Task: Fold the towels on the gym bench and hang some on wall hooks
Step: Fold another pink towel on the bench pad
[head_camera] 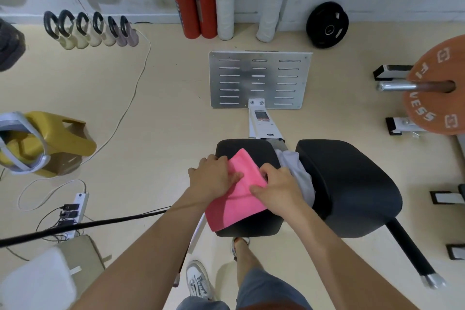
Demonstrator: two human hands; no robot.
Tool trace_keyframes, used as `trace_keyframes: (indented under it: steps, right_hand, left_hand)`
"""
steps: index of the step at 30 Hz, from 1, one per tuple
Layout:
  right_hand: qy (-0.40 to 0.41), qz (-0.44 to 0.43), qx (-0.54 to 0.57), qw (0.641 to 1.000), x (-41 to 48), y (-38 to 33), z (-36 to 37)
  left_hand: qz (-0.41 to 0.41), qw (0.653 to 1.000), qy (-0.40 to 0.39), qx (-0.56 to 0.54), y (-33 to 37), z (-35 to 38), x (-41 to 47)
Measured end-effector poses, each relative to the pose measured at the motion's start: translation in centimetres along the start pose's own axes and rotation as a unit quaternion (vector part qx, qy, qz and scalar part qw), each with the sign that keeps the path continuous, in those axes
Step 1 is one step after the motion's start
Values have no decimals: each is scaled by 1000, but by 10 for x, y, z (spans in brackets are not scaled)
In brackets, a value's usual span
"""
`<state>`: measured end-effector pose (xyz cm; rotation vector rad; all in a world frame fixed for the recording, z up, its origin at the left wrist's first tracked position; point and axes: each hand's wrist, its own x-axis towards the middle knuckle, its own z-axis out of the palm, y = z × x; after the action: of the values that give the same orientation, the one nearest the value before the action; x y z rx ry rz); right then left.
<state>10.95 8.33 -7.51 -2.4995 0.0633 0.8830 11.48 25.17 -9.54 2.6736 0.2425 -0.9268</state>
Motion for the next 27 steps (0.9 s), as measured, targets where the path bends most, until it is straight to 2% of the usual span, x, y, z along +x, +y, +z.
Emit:
trace_keyframes:
  steps: [3,6,8,12,17,19,21,24,27]
  right_hand:
    - [0,-18,65,998,-6,7,2]
    - [-30,-11,157,987,-8,12,1]
    - [-73,-7,228,971,-14,12,-7]
    - [-173,-38,374,911,-33,-16,-29]
    - [-232,-101,448,858,-70,-96,-31]
    - [-190,-125,469,853,-89,-130,-17]
    - [-89,-120,521,840,-110,-168,1]
    - [6,-141,586,798,-146,-229,26]
    - [57,-192,516,833,-179,-288,43]
  left_hand:
    - [-32,996,-31,-82,3,-10,6]
    - [23,989,-9,-147,4,-19,-9]
    - [58,971,-15,-232,-4,-26,-27]
    - [42,895,-18,-443,-37,-57,-68]
    - [-3,781,7,-624,-92,-92,-119]
    - [2,744,32,-667,-118,-103,-139]
    - [14,719,60,-692,-150,-114,-158]
    - [56,742,92,-661,-207,-125,-186]
    - [61,762,113,-635,-258,-142,-214]
